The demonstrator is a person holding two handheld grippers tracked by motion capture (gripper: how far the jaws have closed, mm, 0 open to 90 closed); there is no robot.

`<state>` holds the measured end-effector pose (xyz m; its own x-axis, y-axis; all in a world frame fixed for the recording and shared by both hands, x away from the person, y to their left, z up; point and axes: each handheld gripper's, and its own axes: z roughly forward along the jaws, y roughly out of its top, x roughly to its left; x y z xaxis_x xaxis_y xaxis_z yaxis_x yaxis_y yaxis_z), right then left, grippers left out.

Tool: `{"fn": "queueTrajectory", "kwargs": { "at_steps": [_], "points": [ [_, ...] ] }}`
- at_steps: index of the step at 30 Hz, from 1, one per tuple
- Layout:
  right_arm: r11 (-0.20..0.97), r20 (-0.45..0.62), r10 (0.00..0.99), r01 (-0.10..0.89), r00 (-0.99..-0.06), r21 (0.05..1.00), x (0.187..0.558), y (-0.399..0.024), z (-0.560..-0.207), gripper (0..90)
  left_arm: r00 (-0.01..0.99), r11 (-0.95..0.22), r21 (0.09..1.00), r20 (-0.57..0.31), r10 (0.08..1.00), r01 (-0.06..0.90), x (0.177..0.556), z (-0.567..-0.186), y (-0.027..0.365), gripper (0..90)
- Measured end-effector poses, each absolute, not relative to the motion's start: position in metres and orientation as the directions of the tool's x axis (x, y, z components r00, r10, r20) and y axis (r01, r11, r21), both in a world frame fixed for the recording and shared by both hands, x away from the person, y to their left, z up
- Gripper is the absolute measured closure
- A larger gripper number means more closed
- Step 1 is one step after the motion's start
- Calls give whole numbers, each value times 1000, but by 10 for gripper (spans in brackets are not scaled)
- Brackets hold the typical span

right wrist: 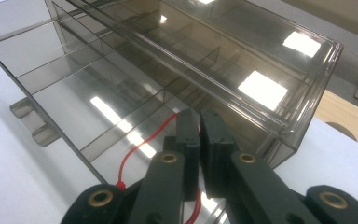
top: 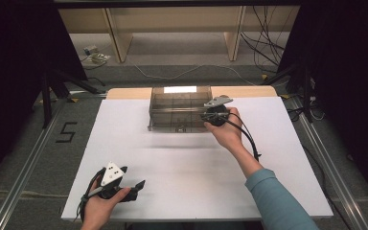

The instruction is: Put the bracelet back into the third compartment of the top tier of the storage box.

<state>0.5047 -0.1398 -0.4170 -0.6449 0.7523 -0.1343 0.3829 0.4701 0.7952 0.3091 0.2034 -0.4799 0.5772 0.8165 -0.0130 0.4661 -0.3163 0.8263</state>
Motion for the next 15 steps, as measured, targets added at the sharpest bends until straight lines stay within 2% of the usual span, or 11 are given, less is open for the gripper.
{"fn": "queueTrajectory", "kwargs": {
  "at_steps": [9, 15],
  "points": [
    [467, -126, 750, 385, -649, 796, 504, -139, -417, 836, 577, -316, 826, -13, 817, 466, 309, -480, 203, 170],
    [469, -128, 749, 384, -650, 795, 503, -139, -417, 782, 577, -316, 826, -13, 817, 466, 309, -480, 203, 170]
  ]
}}
